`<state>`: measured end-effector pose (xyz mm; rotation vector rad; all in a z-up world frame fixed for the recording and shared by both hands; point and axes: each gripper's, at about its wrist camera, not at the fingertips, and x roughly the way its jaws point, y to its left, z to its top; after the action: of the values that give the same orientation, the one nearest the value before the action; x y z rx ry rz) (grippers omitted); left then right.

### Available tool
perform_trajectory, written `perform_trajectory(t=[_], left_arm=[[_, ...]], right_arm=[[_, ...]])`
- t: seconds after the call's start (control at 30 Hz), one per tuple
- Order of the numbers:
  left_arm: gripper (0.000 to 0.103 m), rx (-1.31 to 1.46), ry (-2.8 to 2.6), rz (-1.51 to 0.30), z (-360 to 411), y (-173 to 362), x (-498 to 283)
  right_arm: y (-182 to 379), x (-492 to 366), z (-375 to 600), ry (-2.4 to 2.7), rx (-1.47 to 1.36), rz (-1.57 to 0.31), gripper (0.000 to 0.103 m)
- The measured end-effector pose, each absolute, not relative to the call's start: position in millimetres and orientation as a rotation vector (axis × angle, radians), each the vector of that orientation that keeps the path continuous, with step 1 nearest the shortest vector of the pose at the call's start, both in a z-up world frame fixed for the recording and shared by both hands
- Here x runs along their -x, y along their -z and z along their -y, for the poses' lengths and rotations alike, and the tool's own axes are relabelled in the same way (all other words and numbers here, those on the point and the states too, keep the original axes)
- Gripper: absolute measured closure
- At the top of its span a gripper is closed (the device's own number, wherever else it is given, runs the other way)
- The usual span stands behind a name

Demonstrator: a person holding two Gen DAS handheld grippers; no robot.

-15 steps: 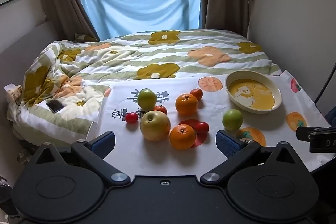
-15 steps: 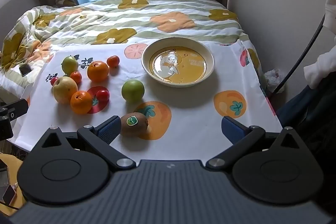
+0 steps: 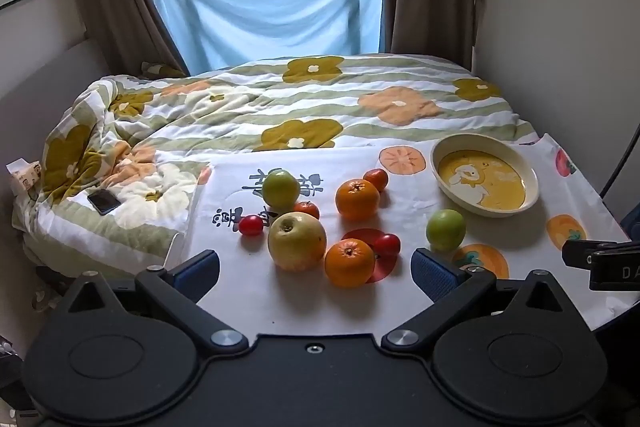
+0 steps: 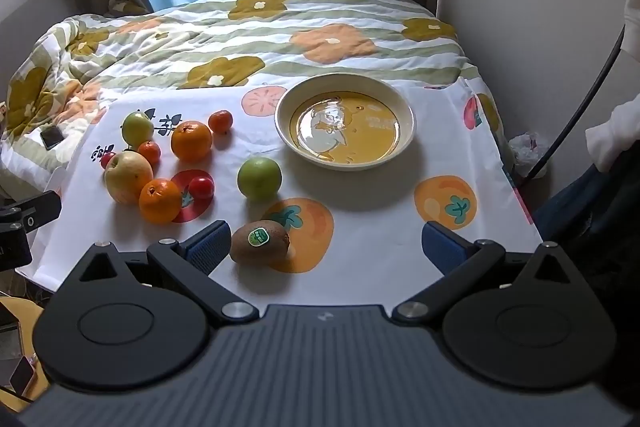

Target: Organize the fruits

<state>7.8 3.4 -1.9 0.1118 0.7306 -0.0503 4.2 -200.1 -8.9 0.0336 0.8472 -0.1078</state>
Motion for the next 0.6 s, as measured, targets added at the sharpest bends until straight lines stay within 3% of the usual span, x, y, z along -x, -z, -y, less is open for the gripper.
perform_trajectory(t=[0.6], left_arm=[[0.000,-0.104,0.044,-0.755,-6.5,7.4,-13.1]], right_arm=[[18.1,-10.1,191.1,0.101,-0.036,-0.858,0.000]])
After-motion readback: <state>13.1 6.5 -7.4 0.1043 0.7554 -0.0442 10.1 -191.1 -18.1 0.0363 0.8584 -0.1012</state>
